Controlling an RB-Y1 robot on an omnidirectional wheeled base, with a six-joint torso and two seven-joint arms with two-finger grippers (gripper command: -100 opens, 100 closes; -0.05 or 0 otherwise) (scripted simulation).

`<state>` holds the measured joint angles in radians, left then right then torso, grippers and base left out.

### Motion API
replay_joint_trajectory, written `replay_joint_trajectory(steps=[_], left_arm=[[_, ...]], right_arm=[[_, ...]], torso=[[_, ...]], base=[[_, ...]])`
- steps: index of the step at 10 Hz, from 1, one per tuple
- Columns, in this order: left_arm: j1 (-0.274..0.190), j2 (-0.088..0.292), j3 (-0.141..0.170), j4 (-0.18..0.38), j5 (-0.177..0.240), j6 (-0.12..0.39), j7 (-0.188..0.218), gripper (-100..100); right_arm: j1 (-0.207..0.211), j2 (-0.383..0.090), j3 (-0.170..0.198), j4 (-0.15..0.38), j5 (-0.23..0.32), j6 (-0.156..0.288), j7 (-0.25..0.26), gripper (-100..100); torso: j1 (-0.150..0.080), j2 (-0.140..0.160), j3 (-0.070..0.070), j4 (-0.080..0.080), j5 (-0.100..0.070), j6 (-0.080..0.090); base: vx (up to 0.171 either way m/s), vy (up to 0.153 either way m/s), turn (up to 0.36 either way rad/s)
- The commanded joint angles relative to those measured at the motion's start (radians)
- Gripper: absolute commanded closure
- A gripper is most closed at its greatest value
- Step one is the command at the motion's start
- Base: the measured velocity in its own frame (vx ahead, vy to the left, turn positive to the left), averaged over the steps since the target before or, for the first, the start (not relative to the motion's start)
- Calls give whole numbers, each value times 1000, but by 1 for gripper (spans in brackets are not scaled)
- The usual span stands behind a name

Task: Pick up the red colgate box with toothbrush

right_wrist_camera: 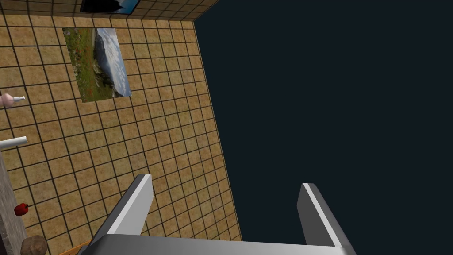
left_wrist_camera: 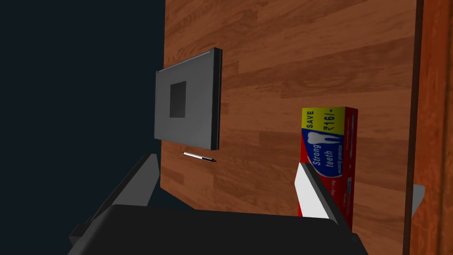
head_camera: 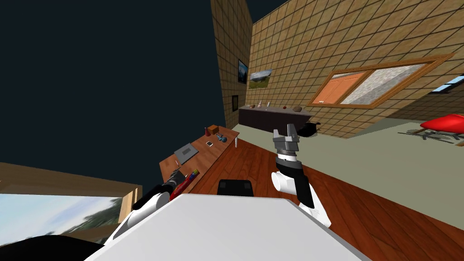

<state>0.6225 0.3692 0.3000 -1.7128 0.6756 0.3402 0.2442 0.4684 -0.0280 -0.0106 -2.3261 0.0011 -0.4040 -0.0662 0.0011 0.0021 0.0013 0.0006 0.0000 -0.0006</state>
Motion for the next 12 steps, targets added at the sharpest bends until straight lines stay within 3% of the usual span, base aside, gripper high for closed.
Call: replay_joint_trajectory(steps=[1,2,3,6,7,8,10,11,12], left_arm=[[-7,9,4,50,12,20,1,-100],[-18,18,14,81,27,58,3,-100],[-18,18,14,108,27,58,3,-100],[-42,34,29,213,51,128,3,-100],[-42,34,29,223,51,130,3,-100],[-55,42,36,254,61,164,3,-100],[-55,42,36,281,61,164,3,-100],[-68,48,41,322,69,195,1,-100],[-68,48,41,339,69,195,1,-100]], right_arm=[[0,0,0,0,0,0,0,0],[0,0,0,0,0,0,0,0],[0,0,0,0,0,0,0,0],[0,0,0,0,0,0,0,0],[0,0,0,0,0,0,0,0],[0,0,0,0,0,0,0,0],[0,0,0,0,0,0,0,0],[0,0,0,0,0,0,0,0],[0,0,0,0,0,0,0,0]], torso=[[0,0,0,0,0,0],[0,0,0,0,0,-1],[1,0,0,0,0,0],[1,0,0,0,0,-1],[1,0,0,0,0,0],[1,0,0,0,0,-1],[1,0,0,0,0,-1],[1,0,0,0,0,-1],[1,0,0,0,0,-1]], base=[[-3,2,-106],[-4,2,-136],[-3,5,-112],[-4,9,-163],[-3,14,-109],[-5,17,-172],[-3,14,-35],[-2,14,-156],[-2,23,-104]])
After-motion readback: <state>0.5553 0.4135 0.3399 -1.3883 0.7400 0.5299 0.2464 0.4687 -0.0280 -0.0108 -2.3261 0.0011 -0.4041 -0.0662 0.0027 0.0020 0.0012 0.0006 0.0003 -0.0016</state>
